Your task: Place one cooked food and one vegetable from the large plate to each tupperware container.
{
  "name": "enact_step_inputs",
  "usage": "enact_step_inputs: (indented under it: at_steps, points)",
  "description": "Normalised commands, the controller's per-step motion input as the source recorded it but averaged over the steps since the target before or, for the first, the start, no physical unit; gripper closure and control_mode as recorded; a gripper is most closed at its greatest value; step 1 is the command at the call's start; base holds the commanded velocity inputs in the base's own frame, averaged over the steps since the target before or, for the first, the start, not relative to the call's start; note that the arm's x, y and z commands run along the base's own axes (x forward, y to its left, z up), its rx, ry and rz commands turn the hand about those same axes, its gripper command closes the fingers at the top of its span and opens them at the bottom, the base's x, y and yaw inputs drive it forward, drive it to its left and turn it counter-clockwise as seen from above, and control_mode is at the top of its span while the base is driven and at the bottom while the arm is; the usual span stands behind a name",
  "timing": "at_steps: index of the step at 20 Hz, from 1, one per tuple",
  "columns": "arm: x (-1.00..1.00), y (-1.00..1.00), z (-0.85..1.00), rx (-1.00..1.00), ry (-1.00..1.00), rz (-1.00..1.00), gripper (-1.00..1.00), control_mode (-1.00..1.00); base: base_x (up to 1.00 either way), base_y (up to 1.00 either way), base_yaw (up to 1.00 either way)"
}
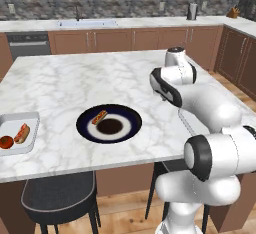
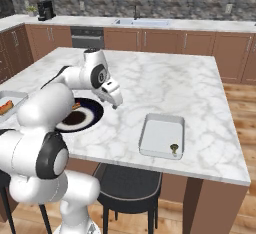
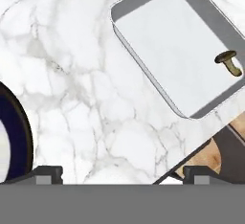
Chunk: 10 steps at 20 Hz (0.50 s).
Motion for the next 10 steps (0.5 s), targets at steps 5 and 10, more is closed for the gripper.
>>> enact_step_inputs:
  at_steps: [5,10]
  points:
    - [0.1,0.19,0.05,0.06,0.1,-0.19,-1.0,-1.0,0.0,0.0,0.0]
    - [-0.1,0.07,-0.04,0.17,0.13,-0.07,-1.0,-1.0,0.0,0.0,0.0]
